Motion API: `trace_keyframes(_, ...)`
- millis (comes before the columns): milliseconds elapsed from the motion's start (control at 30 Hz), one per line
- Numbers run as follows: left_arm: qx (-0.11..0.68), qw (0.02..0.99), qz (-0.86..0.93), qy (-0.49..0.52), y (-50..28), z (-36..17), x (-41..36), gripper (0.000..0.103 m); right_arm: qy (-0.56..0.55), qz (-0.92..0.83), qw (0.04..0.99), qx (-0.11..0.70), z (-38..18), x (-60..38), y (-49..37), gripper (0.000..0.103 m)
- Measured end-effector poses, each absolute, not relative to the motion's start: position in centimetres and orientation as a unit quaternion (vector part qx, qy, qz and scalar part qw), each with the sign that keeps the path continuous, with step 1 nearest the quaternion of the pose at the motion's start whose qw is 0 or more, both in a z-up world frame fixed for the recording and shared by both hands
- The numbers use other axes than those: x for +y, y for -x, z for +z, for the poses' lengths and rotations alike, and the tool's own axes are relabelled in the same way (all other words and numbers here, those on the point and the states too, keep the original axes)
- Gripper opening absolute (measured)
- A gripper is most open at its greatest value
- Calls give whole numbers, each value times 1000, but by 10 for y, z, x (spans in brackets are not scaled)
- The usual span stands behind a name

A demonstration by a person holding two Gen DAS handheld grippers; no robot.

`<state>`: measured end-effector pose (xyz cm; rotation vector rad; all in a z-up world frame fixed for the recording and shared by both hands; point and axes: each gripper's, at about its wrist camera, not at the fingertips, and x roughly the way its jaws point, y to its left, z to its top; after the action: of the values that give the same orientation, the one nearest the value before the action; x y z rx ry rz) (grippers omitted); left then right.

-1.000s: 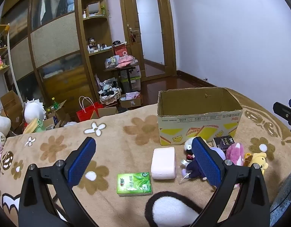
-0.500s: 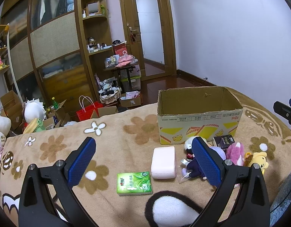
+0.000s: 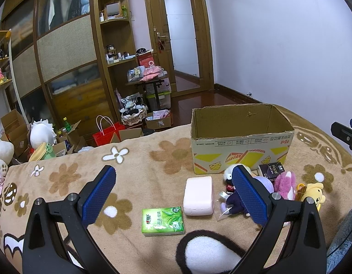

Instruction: Organize soft objects

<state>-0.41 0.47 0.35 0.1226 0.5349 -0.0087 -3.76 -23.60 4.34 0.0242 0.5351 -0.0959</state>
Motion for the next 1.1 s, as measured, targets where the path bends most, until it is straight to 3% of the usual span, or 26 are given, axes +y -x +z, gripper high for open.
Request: trace_keyframes(1100,266,962,-4,-62,3,3,4,101,-12,-48,963,265,43,-236,37,103)
